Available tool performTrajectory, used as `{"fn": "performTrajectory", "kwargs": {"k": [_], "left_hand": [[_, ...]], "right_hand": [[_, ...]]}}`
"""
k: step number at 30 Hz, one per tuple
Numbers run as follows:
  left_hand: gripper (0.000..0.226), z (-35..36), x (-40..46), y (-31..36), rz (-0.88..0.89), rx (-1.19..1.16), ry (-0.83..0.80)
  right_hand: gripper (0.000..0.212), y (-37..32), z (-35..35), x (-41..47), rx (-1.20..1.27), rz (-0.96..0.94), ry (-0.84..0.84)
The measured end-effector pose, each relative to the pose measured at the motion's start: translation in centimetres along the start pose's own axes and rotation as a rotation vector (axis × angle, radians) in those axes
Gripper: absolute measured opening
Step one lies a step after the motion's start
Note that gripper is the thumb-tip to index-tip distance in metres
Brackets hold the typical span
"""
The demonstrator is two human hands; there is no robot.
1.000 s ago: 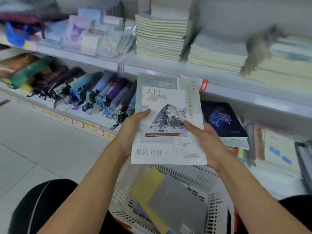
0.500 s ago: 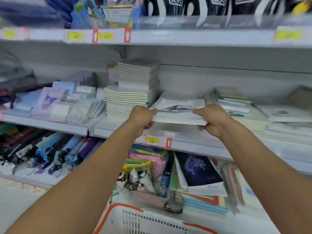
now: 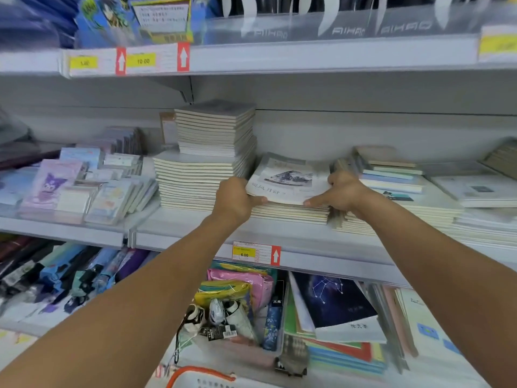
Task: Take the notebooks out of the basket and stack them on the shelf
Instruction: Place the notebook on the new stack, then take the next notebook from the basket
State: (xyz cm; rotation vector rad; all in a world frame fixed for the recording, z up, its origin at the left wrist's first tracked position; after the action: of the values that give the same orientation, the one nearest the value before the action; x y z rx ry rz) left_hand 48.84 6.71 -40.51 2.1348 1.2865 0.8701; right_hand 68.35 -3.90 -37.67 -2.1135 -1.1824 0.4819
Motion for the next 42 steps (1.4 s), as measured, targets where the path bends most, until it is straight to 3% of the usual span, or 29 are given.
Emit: {"fn": "performTrajectory", "kwargs": {"k": [3, 9, 13, 14, 16, 18, 19, 20, 22, 24, 25, 26, 28, 30, 34, 36, 39, 42], "left_hand": [[0.034, 0.5, 1.0, 0.4, -0.047, 0.131, 0.026], [0.034, 1.1, 1.2, 0.2, -0.083, 0.177, 0.067], [0.028, 1.1, -0.3, 1.1, -0.039, 0.266, 0.08], [0.033, 0.7, -1.0, 1.3, -0.016, 0.285, 0.123], [0.046, 0.0, -3.5, 0.5, 0.042, 0.227, 0.289], [0.038, 0.2, -7.9, -1.9, 0.149, -0.024, 0.45], [0.029, 1.3, -10.8, -3.9, 0.172, -0.123, 0.451], [0.021, 2.7, -14.1, -6.5, 0.135, -0.18, 0.412], [0.013, 6.6, -20.7, -12.9, -0.116, -0.217, 0.229], [0.016, 10.5, -28.1, -19.0, -0.495, -0.221, -0.063], [0.017, 11.8, -31.7, -21.7, -0.713, -0.249, -0.183], [0.018, 12.7, -34.8, -23.7, -0.923, -0.289, -0.251], [0.028, 13.6, -39.3, -26.5, -1.253, -0.363, -0.285], [0.028, 13.9, -40.8, -27.3, -1.414, -0.423, -0.34], [0.017, 14.2, -39.9, -28.1, -1.273, -0.317, -0.439], [0.021, 14.6, -40.0, -28.2, -1.247, -0.274, -0.453], [0.023, 15.3, -40.7, -27.6, -1.33, -0.301, -0.532], [0.048, 15.8, -41.1, -25.9, -1.42, -0.447, -0.646]], "right_hand": [[0.048, -0.4, 0.3, 0.7, -0.186, -0.038, 0.07], [0.056, 0.8, 1.0, 2.0, -0.292, -0.102, 0.152], [0.04, 0.7, 1.8, 0.6, -0.337, -0.124, 0.178], [0.035, 0.5, 1.9, -0.3, -0.36, -0.152, 0.234], [0.039, 0.5, 2.8, -3.9, -0.342, -0.329, 0.516], [0.025, 1.5, 6.2, -9.5, -0.079, -0.599, 0.752], [0.019, 3.0, 9.1, -12.5, 0.038, -0.683, 0.735], [0.019, 4.9, 12.7, -15.1, 0.105, -0.709, 0.611], [0.022, 10.4, 21.1, -18.1, 0.061, -0.58, 0.11], [0.027, 17.7, 29.3, -20.2, -0.164, -0.282, -0.482], [0.036, 21.4, 32.4, -21.3, -0.237, -0.125, -0.67], [0.053, 25.1, 34.7, -22.3, -0.277, 0.01, -0.757], [0.091, 30.6, 37.0, -24.2, -0.388, 0.181, -0.791], [0.119, 34.9, 38.5, -25.7, -0.496, 0.236, -0.802], [0.136, 41.1, 42.0, -25.4, -0.577, 0.307, -0.836], [0.126, 39.2, 41.5, -25.2, -0.544, 0.334, -0.814], [0.088, 34.4, 39.2, -25.0, -0.545, 0.386, -0.725], [0.041, 30.4, 38.0, -24.2, -0.603, 0.149, -0.833]]}}
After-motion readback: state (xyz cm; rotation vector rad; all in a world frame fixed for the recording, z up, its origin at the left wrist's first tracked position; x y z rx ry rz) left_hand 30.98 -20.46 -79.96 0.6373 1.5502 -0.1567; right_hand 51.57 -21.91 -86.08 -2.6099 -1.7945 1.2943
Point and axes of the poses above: each hand's wrist, its own x-axis towards the middle knuckle, its own z-axis out of the palm, y = z × x, the point moved 1 cm from there along x, towards the middle knuckle, and after that the axes turned 2 degrees about -z, right-handed, at the moved point
